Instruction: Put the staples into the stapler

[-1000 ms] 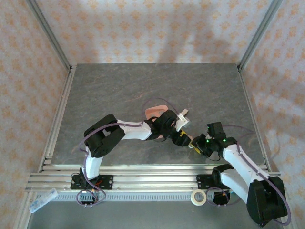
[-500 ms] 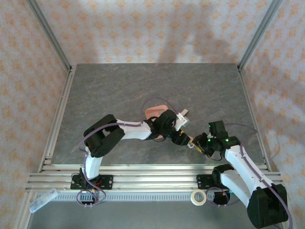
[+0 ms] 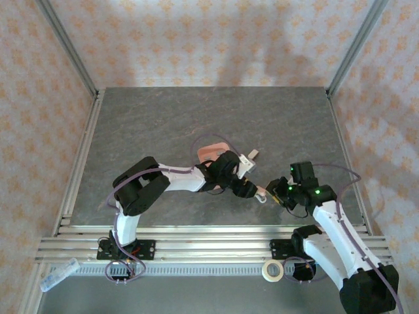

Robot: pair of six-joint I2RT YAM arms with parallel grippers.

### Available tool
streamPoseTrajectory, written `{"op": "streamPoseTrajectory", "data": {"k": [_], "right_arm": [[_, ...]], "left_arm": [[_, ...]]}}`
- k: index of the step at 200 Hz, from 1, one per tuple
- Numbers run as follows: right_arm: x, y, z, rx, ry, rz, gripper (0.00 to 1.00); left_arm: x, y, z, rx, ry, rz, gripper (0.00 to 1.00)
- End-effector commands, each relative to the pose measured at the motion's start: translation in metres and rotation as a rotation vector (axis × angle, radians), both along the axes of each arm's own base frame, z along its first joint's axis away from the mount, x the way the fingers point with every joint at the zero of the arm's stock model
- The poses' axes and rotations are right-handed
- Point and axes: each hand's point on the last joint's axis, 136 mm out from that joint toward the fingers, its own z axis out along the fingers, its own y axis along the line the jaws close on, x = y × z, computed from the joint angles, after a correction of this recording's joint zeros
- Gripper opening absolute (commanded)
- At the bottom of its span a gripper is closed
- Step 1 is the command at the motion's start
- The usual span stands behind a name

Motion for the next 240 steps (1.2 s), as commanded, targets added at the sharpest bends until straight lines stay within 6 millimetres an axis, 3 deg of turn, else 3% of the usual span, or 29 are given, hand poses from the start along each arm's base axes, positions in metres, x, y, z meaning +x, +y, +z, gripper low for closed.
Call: {"op": "streamPoseTrajectory", "data": {"k": [1,69,122,240], "right_arm": [[0.008,0.000,0.010,0.001,-0.031,-0.008,0.38],[0.022,0.019,-0.003,0.084,0.011,0.037,0.36],[-0.006,0.002,-0.050,-0.013,0.158,0.009,0.23],[-0.034,-0.014,-0.085,-0.094,0.289,-0.014,0.17]], "left_arm": [[0.016,0.005,0.020,-0.040,-0.041,0.060,0.56],[0.019,0.004,0.023,-0.056,-0.047,0.067,0.56],[0.018,0.002,0.027,-0.065,-0.044,0.056,0.56],[0.019,0.001,0.030,-0.069,-0.049,0.048,0.56]]}}
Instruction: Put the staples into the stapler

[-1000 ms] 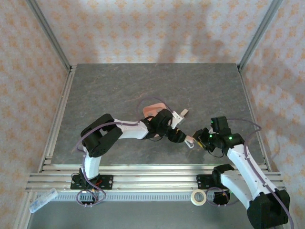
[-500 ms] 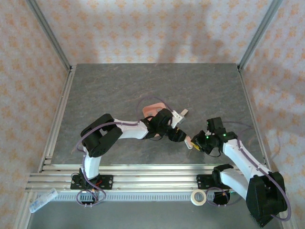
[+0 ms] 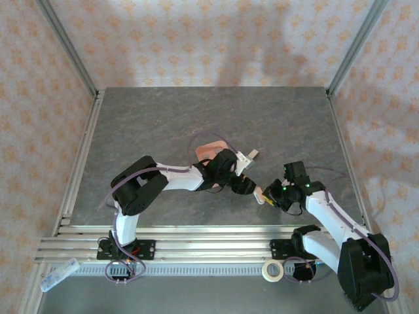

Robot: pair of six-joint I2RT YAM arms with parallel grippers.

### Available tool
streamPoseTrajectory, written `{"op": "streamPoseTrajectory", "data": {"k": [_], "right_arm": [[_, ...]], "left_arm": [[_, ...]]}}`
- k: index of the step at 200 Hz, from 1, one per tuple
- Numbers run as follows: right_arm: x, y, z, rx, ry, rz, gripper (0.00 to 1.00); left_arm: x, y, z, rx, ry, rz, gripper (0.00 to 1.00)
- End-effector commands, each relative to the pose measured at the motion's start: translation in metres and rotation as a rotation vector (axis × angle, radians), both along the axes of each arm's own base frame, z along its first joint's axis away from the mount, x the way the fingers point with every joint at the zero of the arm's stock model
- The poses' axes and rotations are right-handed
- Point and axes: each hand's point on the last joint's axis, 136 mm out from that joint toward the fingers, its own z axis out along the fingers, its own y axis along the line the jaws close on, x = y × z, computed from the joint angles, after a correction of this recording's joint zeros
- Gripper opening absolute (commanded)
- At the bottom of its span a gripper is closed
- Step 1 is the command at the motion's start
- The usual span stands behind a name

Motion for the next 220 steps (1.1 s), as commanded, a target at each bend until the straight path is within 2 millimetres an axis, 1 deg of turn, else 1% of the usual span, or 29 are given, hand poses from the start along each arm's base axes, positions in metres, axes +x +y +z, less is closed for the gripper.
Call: {"op": "streamPoseTrajectory", "data": {"k": [1,32,42,56,57,58,61,94,130,149,184,220], "right_arm": [[-0.034,-0.023,-0.035,-0.127,0.148,-0.029,0.17],[-0.032,-0.024,-0.033,-0.136,0.144,-0.019,0.17],[-0.028,-0.022,-0.027,-0.129,0.124,-0.007,0.18],[-0.020,-0.020,-0.016,-0.121,0.083,0.004,0.22],[-0.020,-0.020,-0.015,-0.120,0.080,0.005,0.22],[-0.019,-0.020,-0.014,-0.119,0.077,0.004,0.23],[-0.017,-0.019,-0.012,-0.118,0.068,0.007,0.24],[-0.005,-0.019,0.015,-0.133,0.007,0.035,0.34],[0.002,-0.026,0.031,-0.206,-0.014,0.085,0.45],[0.005,-0.029,0.035,-0.253,-0.022,0.112,0.50],[0.009,-0.030,0.038,-0.349,-0.013,0.201,0.54],[0.014,-0.023,0.037,-0.412,-0.001,0.290,0.56]], "left_arm": [[0.008,-0.003,0.025,-0.054,-0.038,0.006,0.56],[0.009,-0.003,0.027,-0.055,-0.041,0.004,0.56],[0.008,-0.003,0.026,-0.053,-0.040,0.004,0.56],[0.008,-0.003,0.025,-0.053,-0.040,0.006,0.56],[0.009,-0.003,0.033,-0.065,-0.050,0.006,0.56],[0.009,-0.003,0.036,-0.070,-0.054,0.007,0.56],[0.009,-0.003,0.040,-0.078,-0.061,0.009,0.57],[0.009,-0.003,0.054,-0.110,-0.083,0.015,0.60],[0.012,0.001,0.068,-0.163,-0.105,0.061,0.61],[0.014,0.005,0.073,-0.176,-0.113,0.089,0.62],[0.015,0.014,0.080,-0.166,-0.131,0.122,0.64],[0.017,0.024,0.085,-0.173,-0.160,0.153,0.65]]}}
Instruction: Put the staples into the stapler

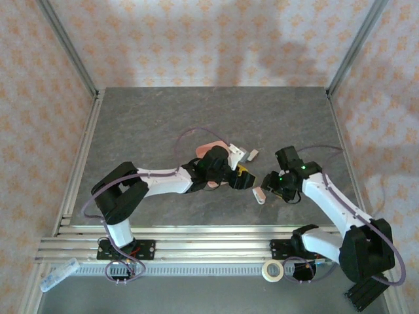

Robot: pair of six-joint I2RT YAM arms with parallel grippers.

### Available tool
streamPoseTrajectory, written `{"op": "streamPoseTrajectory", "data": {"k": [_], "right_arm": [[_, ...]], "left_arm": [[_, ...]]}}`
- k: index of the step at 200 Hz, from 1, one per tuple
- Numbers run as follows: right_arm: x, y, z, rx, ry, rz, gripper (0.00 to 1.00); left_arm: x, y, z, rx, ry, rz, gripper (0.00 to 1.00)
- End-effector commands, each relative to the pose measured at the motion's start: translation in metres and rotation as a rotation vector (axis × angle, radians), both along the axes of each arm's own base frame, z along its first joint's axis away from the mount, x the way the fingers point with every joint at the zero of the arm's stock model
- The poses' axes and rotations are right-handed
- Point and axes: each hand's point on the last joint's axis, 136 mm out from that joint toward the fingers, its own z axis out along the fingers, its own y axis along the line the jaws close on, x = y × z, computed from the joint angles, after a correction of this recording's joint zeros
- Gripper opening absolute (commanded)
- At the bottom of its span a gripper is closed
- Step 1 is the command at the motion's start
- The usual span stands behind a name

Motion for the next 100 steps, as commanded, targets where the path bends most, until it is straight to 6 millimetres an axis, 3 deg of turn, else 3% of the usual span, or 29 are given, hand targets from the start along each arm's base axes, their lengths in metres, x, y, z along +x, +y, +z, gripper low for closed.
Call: {"op": "streamPoseTrajectory", "data": {"k": [1,100], "right_arm": [[0.001,-0.008,0.002,-0.102,0.009,0.058,0.56],[0.006,0.015,-0.018,-0.158,0.114,0.213,0.54]], "left_arm": [[0.011,0.009,0.019,-0.040,-0.058,0.057,0.65],[0.015,0.016,0.010,-0.049,-0.044,0.086,0.65]]}}
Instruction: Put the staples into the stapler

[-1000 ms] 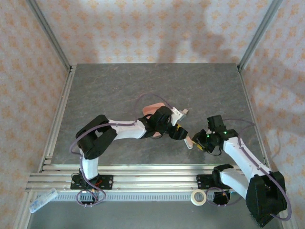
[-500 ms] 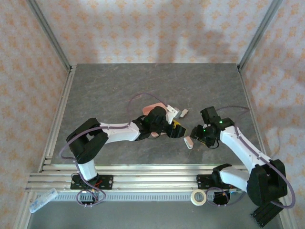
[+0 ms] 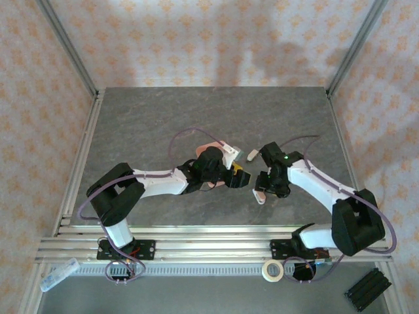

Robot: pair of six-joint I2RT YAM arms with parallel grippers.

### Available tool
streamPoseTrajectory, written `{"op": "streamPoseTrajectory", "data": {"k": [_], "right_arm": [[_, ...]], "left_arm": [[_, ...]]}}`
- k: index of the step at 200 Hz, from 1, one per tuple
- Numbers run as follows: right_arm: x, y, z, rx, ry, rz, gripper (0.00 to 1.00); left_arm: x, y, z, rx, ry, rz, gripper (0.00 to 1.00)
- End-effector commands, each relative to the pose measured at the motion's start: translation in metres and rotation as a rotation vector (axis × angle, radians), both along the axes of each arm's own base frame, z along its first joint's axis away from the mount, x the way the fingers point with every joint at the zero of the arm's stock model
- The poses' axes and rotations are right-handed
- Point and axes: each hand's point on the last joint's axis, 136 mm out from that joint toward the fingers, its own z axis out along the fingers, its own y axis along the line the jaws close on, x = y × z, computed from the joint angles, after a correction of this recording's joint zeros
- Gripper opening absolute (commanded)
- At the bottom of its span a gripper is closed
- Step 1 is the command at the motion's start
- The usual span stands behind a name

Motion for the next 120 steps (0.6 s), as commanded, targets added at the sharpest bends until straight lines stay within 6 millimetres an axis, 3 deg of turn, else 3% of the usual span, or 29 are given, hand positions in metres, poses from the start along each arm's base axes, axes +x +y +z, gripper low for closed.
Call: {"op": "streamPoseTrajectory", "data": {"k": [1,44,90,120], "right_arm": [[0.000,0.000,-0.001,-0.025,0.023,0.037,0.54],[-0.002,0.008,-0.001,-0.017,0.033,0.065,0.54],[0.004,0.008,0.013,-0.033,-0.025,0.096,0.55],[0.000,0.015,0.006,-0.044,0.002,0.148,0.56]], "left_arm": [[0.008,0.001,0.012,-0.043,-0.030,0.032,0.65],[0.007,0.003,0.008,-0.041,-0.022,0.034,0.65],[0.008,0.006,0.010,-0.051,-0.029,0.046,0.65],[0.010,0.007,0.013,-0.058,-0.036,0.057,0.65]]}}
